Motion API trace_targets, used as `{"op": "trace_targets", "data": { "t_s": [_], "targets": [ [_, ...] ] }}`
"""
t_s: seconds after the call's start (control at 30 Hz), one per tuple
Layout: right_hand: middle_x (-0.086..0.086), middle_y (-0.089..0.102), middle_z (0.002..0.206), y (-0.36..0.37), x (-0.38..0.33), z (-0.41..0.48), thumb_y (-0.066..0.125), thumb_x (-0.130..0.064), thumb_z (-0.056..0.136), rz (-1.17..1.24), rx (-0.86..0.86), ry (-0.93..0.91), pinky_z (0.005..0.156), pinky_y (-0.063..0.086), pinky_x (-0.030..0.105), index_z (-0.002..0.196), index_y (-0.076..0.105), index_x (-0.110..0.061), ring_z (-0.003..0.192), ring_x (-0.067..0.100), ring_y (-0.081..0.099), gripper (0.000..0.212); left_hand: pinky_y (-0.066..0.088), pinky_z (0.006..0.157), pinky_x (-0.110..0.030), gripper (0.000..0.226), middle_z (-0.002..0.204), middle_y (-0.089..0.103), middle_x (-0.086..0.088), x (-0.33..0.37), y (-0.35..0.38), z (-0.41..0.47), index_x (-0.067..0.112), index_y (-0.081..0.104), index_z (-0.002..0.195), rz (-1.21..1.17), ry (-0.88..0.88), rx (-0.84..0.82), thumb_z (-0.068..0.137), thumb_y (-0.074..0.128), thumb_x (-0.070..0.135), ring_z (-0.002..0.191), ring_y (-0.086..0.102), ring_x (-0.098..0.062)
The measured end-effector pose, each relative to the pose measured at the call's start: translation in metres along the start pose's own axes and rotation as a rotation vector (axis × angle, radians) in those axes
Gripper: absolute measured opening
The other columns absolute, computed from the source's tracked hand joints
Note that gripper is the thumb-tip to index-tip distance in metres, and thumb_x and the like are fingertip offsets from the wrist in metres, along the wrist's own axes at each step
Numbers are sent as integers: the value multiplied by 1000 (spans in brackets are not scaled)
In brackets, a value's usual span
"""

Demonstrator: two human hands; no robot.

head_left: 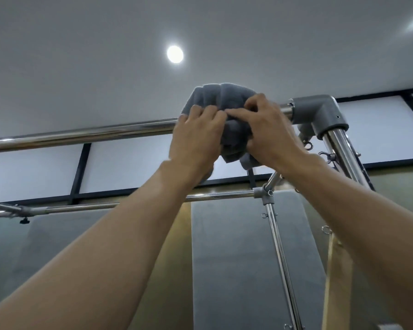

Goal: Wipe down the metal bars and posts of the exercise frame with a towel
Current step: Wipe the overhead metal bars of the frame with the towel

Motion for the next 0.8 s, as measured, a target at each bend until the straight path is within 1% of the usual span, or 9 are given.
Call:
{"op": "trace_targets", "data": {
  "t_s": [0.13,0.23,0.33,0.4,0.5,0.57,0.67,0.73,0.8],
  "targets": [
    [7,45,125,3,-11,34,61,-8,78,54,57,160,94,48,41,133,55,-36,114,32,48,62,37,96,-39,39,130,55,-5,-10,-9,29,14,50,125,137,-57,-36,88,57,14,128,41,-28],
    [6,41,132,19,-49,48,65,-15,80,10,-45,65,97,47,43,137,51,-39,120,32,42,63,38,95,-43,35,125,59,-11,-48,-20,11,11,53,123,138,-118,-93,88,53,13,122,46,-32],
    [4,38,135,28,-70,37,66,-15,82,5,-103,-36,99,46,44,136,51,-36,125,31,36,60,40,92,-41,27,112,62,-13,-68,-27,-23,10,53,113,62,-47,-69,89,58,21,109,53,-32],
    [3,40,131,27,-66,29,65,-13,82,4,-83,-54,96,48,44,132,55,-34,125,29,38,55,42,86,-37,31,109,59,-13,-64,-24,-30,10,48,113,1,-7,-69,88,61,20,101,53,-30],
    [3,42,125,21,-59,35,67,-15,77,1,14,41,77,48,39,123,59,-33,114,27,45,49,46,91,-38,60,128,45,-14,-61,-13,-17,10,35,135,-9,-3,-121,87,66,25,116,47,-29],
    [2,35,133,25,-67,47,71,-20,74,-61,3,96,70,39,35,124,54,-32,118,27,39,54,44,97,-38,59,138,36,-15,-70,-7,-4,8,38,138,60,-35,-149,88,66,26,126,40,-31],
    [2,27,147,40,-96,55,76,-23,72,-143,-65,40,73,39,37,130,46,-28,129,30,29,65,40,100,-39,55,148,29,-13,-100,-5,-3,11,42,140,140,-26,-132,91,60,28,139,27,-32],
    [4,30,147,48,-109,50,74,-21,76,-144,-60,-11,80,45,42,129,48,-25,132,31,29,60,32,111,-42,60,158,21,-11,-116,-8,-15,12,40,142,79,34,-148,89,60,34,148,16,-29],
    [7,37,144,50,-109,38,71,-19,81,-136,-8,-77,85,49,45,125,54,-20,131,31,35,48,23,116,-42,53,162,16,-12,-121,-11,-31,9,46,137,9,70,-164,91,60,32,149,14,-28]
  ]
}}
Point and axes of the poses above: each hand's wrist, its own z-axis towards the middle knuckle, its own y-axis out of the palm, x = y × z, the point moved 1 cm from there along z, towards the middle knuckle
